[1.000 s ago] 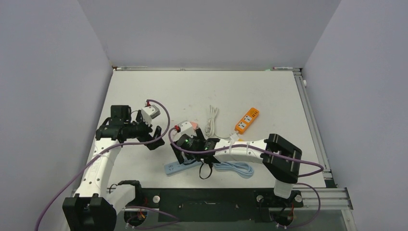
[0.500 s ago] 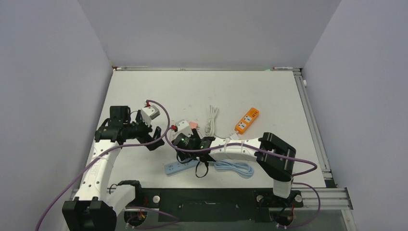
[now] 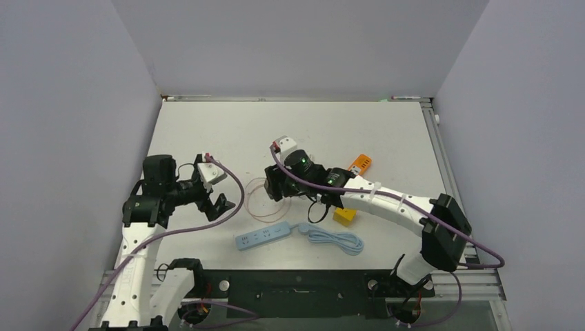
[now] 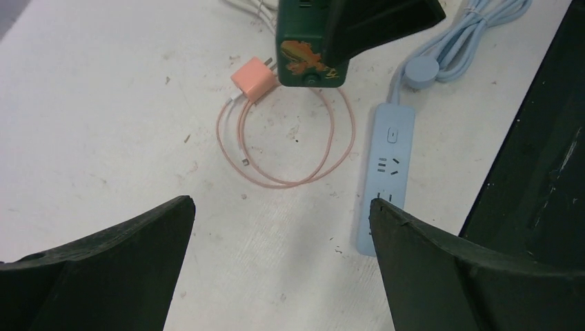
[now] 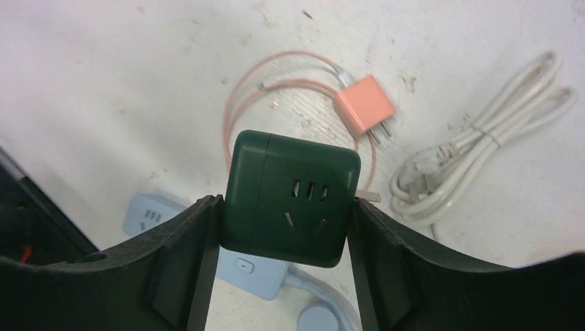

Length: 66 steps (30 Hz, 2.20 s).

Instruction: Insert the plug

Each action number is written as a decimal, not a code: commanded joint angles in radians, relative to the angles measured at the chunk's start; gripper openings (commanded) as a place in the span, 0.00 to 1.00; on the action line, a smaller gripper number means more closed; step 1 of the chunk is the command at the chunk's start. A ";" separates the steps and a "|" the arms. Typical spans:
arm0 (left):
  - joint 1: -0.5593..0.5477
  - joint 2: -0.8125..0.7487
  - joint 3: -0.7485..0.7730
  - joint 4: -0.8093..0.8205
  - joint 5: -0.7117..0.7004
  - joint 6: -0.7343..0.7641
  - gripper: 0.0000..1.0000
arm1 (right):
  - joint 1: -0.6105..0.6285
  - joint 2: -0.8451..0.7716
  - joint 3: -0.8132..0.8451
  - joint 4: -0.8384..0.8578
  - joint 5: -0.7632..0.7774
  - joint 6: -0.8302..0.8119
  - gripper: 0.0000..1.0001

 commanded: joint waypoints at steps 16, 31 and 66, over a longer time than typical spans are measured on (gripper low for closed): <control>-0.059 -0.426 -0.094 -0.149 0.265 0.881 0.96 | -0.083 -0.092 0.165 0.074 -0.950 -0.059 0.31; -0.059 -0.431 -0.089 0.178 0.238 0.284 0.96 | -0.096 -0.135 0.045 0.395 -0.886 0.149 0.29; -0.116 -0.269 -0.103 0.493 0.211 -0.271 0.47 | 0.046 -0.192 -0.309 1.080 -0.408 0.549 0.33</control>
